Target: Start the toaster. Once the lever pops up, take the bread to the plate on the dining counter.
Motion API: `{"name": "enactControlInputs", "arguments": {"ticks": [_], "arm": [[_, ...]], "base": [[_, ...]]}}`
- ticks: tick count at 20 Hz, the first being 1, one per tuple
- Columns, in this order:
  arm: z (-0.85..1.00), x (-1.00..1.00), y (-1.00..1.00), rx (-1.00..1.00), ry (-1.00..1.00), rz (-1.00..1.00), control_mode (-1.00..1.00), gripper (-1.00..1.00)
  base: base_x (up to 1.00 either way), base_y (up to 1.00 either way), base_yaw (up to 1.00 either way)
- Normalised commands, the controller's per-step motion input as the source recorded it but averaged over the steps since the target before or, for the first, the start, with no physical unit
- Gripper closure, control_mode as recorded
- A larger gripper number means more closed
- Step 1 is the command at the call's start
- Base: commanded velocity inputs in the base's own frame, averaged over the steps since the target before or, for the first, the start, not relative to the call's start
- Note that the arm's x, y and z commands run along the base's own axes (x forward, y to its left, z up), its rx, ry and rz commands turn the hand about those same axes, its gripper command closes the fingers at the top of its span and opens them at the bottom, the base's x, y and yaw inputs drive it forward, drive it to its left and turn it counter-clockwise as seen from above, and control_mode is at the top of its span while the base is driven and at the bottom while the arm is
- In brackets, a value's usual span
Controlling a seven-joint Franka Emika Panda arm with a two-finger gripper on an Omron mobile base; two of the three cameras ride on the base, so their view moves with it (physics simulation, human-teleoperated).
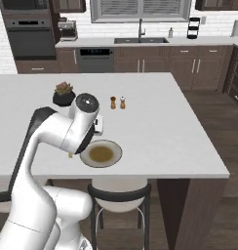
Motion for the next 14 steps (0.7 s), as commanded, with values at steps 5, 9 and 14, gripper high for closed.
{"name": "enactControlInputs", "arguments": {"ticks": [5, 9, 14], "arm": [[-0.57, 0.44, 0.07, 0.02, 0.02, 0.11, -1.00, 1.00], [-0.59, 0.48, 0.00, 0.00, 0.00, 0.03, -1.00, 1.00], [-0.52, 0.30, 0.00, 0.00, 0.00, 0.02, -1.00, 1.00]], "base": [[0.00, 0.00, 0.00], [0.00, 0.00, 0.00], [0.00, 0.00, 0.00]]}}
